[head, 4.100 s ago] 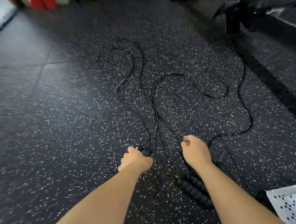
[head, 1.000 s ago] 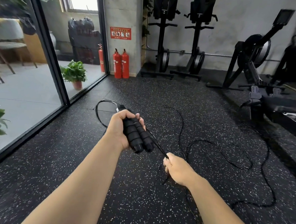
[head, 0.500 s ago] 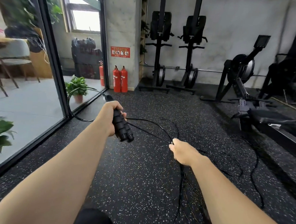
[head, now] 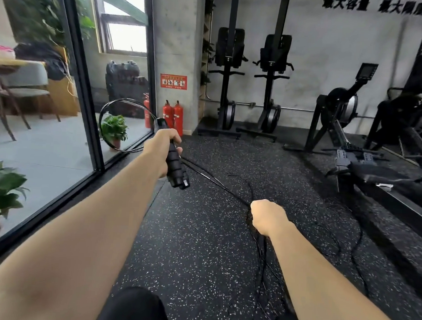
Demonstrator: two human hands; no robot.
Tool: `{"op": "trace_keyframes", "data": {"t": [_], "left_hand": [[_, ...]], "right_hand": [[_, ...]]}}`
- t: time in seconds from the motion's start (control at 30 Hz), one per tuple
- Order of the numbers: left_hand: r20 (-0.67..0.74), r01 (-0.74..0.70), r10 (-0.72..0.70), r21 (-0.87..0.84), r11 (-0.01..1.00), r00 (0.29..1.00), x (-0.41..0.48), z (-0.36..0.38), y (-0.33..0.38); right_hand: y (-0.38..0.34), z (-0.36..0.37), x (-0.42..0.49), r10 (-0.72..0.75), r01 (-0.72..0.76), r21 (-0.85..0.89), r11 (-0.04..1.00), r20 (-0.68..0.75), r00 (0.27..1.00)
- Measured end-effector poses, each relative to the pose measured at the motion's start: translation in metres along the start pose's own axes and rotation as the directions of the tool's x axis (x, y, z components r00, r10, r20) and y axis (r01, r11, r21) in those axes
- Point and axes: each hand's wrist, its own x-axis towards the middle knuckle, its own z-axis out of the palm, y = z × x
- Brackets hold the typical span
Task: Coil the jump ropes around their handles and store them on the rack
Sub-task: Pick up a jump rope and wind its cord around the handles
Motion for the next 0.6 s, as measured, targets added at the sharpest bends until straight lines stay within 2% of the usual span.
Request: {"op": "trace_keyframes", "data": {"t": [0.07,0.2,0.4,0.6], "left_hand": [[0.002,0.008,-0.008,-0.007,1.000,1.000,-0.001,0.000,0.000],[0.016,0.030,-0.030,-0.016,0.999,0.999,-0.004,0.000,0.002],[-0.073,0.021,-0.025,-0.048,0.999,0.997,0.004,-0.004,-0.004],[0.017,0.028,-0.026,-0.095,0.995,1.000,0.009,0.004,0.006]], "right_hand": [[0.001,0.001,0.001,0.010,-0.010,0.025,1.000,-0.006,1.000],[0.004,0.000,0.004,0.077,-0.058,0.197,0.979,-0.090,0.993],[0.017,-0.004,0.005,0.053,-0.042,0.082,0.996,-0.139,0.989],[0.021,0.014,0.019,0.083,-0.055,0.199,0.978,-0.134,0.988]]}}
